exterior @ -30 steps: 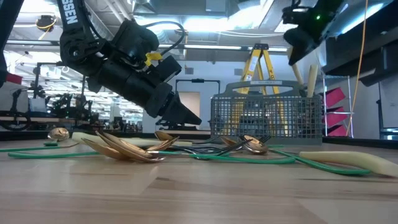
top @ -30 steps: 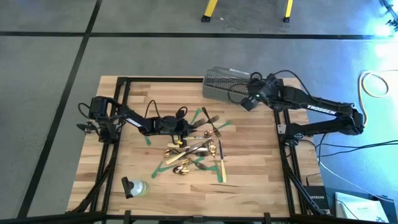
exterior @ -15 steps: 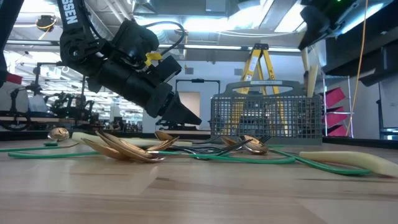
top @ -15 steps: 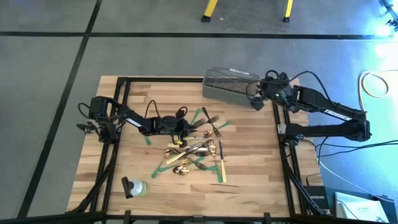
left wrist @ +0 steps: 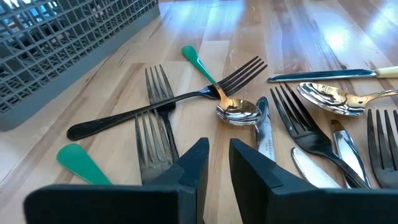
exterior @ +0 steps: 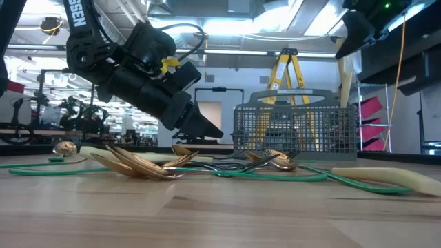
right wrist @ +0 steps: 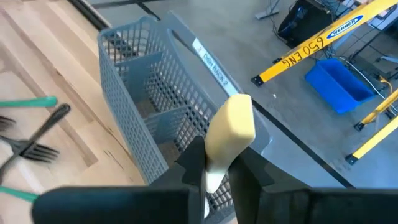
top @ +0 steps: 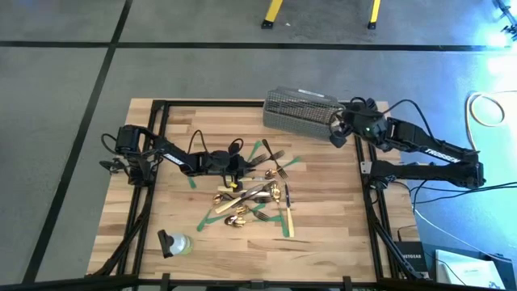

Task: Sort silverware
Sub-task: Put the yellow knife into the gray organizer

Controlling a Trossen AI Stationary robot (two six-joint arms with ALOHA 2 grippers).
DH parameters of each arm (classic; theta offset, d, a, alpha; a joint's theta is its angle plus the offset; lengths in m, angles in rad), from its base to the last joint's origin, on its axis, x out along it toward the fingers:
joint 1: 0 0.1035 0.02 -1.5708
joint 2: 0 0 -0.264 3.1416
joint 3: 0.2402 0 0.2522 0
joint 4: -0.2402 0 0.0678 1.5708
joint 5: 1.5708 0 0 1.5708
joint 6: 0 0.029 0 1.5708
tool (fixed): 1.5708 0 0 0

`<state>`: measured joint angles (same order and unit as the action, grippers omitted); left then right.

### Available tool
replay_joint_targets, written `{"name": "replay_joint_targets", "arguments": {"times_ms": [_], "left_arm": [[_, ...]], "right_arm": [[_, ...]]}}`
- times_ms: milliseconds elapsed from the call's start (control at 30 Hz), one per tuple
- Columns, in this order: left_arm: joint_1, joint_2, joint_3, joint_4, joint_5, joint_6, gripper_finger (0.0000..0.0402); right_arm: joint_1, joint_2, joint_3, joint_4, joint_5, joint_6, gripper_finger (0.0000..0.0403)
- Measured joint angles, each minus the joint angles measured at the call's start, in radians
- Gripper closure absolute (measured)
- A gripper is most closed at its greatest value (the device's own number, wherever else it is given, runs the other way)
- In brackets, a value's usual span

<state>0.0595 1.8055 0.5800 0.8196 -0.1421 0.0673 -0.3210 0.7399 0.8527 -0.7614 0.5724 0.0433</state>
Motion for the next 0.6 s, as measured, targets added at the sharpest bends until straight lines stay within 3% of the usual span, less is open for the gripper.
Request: {"name": "replay_joint_targets", "arguments": {"times_ms": [300, 600], "left_arm": [[0.0, 0.0, 0.0, 0.0, 0.0, 0.0, 0.0353], [0.0, 0.0, 0.0, 0.0, 0.0, 0.0, 0.0353]], "right_arm": [[0.0, 0.001, -0.038, 0.008, 0.001, 0.009, 0.029], [0.0, -0.013, -0.037, 0.035, -0.004, 0.011, 0.0276]]}}
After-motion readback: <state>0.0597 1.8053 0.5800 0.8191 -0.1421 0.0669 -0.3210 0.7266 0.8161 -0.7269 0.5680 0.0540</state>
